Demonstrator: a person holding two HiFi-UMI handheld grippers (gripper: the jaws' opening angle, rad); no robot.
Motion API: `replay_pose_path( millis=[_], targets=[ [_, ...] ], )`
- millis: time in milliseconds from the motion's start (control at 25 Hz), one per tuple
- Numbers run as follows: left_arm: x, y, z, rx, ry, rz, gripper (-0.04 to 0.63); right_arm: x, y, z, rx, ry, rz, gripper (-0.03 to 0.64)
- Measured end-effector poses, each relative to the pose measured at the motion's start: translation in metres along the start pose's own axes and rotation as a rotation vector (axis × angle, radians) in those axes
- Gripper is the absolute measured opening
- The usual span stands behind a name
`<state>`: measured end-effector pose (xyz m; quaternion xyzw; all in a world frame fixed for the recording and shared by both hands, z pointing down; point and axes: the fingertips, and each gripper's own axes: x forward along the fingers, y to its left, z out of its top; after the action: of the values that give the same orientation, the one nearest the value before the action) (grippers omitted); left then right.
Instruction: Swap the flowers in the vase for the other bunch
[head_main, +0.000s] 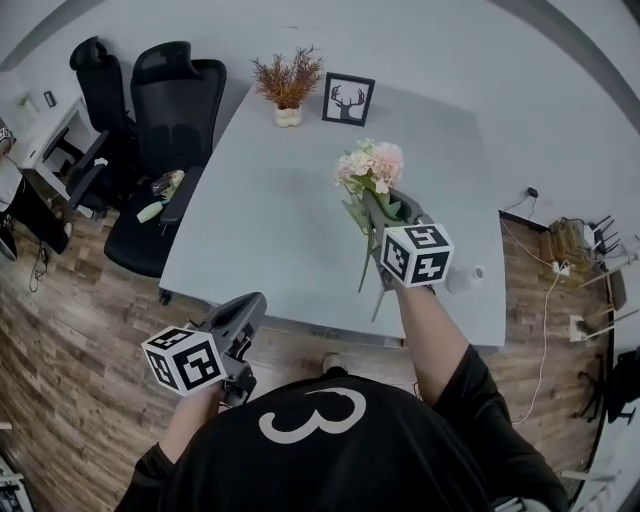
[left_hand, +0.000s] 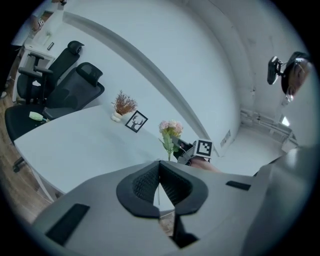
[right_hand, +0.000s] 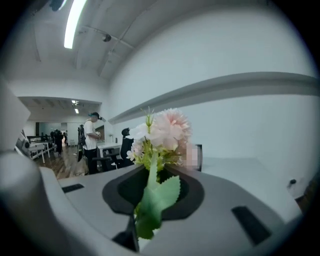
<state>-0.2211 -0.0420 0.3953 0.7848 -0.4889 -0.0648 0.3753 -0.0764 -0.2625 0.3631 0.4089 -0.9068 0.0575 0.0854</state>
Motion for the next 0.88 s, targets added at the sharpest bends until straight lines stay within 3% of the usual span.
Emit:
replay_pose_path(
  millis=[120,400,880],
  targets=[
    [0.009,-0.015,0.0,0.01,0.015,-0.054,0.011,-0.033,0.011,0.032,-0.034,-0.11,0.029,0.074],
    [0.035,-0.058,-0.006,0.095,0.066,-0.183,0.011,-0.12,0.014,0.076,-0.084,-0.287,-0.03,0.074],
    [0.096,-0.133,-0.053,0.14,0.234,-0.395,0.011,-0.258,-0.016,0.079,-0.099,-0.403,-0.184,0.074]
  ],
)
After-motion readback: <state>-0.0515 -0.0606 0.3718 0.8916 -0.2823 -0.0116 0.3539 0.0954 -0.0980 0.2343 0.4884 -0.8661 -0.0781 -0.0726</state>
